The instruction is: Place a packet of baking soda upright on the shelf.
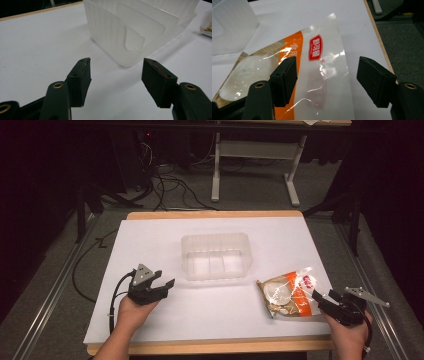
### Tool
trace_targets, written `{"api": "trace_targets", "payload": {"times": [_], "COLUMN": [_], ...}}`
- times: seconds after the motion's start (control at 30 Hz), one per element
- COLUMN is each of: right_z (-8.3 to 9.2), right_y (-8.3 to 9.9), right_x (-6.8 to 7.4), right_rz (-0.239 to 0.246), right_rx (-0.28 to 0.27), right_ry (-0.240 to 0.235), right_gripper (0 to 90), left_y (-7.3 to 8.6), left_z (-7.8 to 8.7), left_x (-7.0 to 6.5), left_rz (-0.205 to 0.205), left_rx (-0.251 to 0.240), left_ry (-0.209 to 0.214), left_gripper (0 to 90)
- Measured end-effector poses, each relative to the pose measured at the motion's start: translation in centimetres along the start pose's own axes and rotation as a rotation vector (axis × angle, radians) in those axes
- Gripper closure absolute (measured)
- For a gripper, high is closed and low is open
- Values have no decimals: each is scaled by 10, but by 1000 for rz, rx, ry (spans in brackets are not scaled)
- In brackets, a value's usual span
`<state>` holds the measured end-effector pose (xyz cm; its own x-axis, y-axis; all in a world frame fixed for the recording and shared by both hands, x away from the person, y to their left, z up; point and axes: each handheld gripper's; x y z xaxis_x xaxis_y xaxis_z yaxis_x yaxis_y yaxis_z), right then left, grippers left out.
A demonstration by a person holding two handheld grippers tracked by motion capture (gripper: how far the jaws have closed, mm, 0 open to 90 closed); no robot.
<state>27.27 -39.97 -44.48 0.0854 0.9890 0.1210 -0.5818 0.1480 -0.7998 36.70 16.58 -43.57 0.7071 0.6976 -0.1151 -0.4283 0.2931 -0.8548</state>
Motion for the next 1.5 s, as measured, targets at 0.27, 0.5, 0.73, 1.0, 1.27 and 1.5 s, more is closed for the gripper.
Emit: {"api": "trace_targets", "payload": {"times": [0.27, 0.5, 0.73, 1.0, 1.27, 1.5], "right_z": [-9, -12, -16, -15, 0, 14], "right_y": [5, 6, 9, 9, 3, -3], "right_x": [-7, -1, -10, -12, -4, 10], "right_rz": [-62, -32, -84, -100, -75, -22], "right_rx": [70, 90, 106, 96, -7, -95], "right_ry": [-48, -60, -83, -115, -126, -136], "right_gripper": [366, 405, 416, 478, 574, 632], "left_y": [0, 0, 0, 0, 1, 1], "left_z": [0, 0, -1, -1, -2, -4], "left_x": [0, -1, -1, -1, -2, -4], "left_rz": [-5, -8, -9, -11, -17, -28], "left_rx": [1, 4, 6, 10, 19, 32], "left_ry": [-3, -1, 7, 7, 9, 15], "left_gripper": [408, 408, 408, 408, 408, 408]}}
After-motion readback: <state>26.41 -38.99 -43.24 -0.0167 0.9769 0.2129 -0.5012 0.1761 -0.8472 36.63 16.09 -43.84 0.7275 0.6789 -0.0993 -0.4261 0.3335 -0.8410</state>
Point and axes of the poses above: each handheld gripper's, and its own axes: z roughly backward along the jaws, y roughly out of its underside, x roughly to its left, and after that the axes turned 8 degrees about y, right-handed
